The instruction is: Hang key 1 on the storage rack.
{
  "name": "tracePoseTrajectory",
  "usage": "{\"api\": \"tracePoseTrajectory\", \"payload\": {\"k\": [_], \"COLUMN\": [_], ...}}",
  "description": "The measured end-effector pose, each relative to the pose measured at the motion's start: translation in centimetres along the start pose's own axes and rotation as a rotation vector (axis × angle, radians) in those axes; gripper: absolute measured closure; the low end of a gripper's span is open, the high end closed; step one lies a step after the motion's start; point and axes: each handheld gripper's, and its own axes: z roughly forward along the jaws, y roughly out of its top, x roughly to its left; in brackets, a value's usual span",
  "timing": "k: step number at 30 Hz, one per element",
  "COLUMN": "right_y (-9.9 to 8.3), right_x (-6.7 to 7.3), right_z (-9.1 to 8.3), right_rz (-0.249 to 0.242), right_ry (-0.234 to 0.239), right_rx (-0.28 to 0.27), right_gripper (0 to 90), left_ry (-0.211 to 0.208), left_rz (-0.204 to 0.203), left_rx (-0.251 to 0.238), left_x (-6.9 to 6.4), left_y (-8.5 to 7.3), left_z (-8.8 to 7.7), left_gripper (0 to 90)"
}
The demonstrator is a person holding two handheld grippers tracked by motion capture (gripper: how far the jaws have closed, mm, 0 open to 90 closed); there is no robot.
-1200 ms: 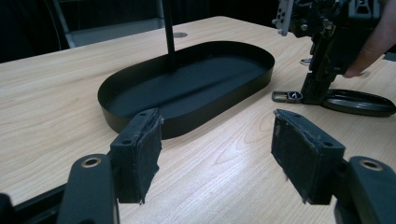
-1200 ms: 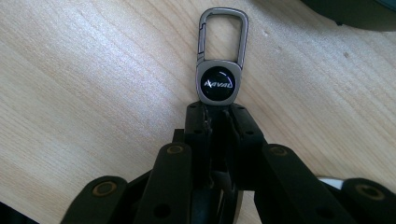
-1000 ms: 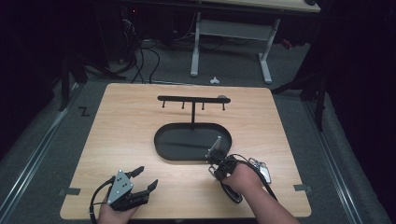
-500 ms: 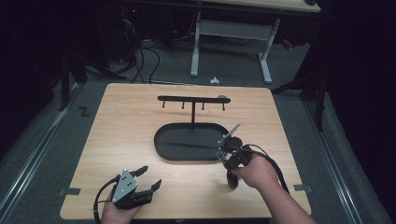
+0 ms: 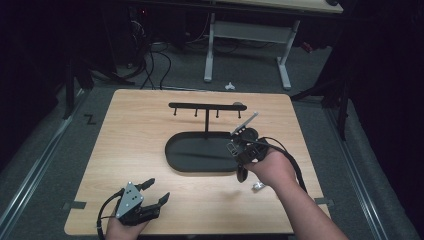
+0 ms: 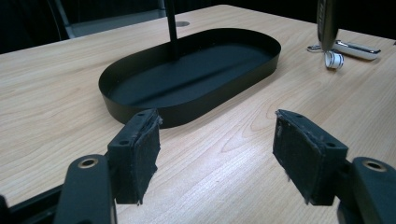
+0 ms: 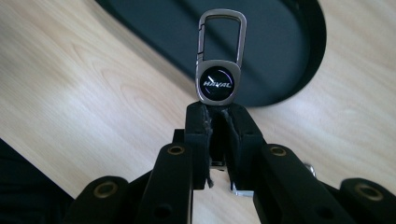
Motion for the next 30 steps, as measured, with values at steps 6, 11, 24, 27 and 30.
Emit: {"api": "tracePoseTrajectory", "payload": {"k": [6, 11, 24, 27, 30], "right_y": [1.8, 3.2, 6.2, 7.1, 7.5], "right_x": [0.3, 0.0, -1.4, -1.4, -1.5], "right_z": [0.1, 0.2, -1.2, -1.3, -1.1], "right_rz": [-0.011, 0.010, 0.044, 0.055, 0.062], "right_ry": [0.001, 0.007, -0.014, -0.020, -0.028], "right_rx": [-0.012, -0.041, -0.105, -0.114, -0.115], "right_gripper": [80.7, 80.7, 80.7, 80.7, 80.7], "left_ry": [-0.001, 0.004, -0.004, -0.005, -0.010], "left_rz": [-0.004, -0.004, 0.006, 0.004, 0.006], "left_rx": [0.000, -0.001, 0.013, 0.011, 0.017], "left_x": [0.1, 0.1, 0.0, 0.0, -0.1], "left_y": [-0.1, -0.1, -0.2, -0.2, -0.2], "left_z": [-0.2, -0.5, -0.5, -0.5, -0.3], "left_gripper": [32.3, 32.3, 32.4, 32.4, 32.4]}}
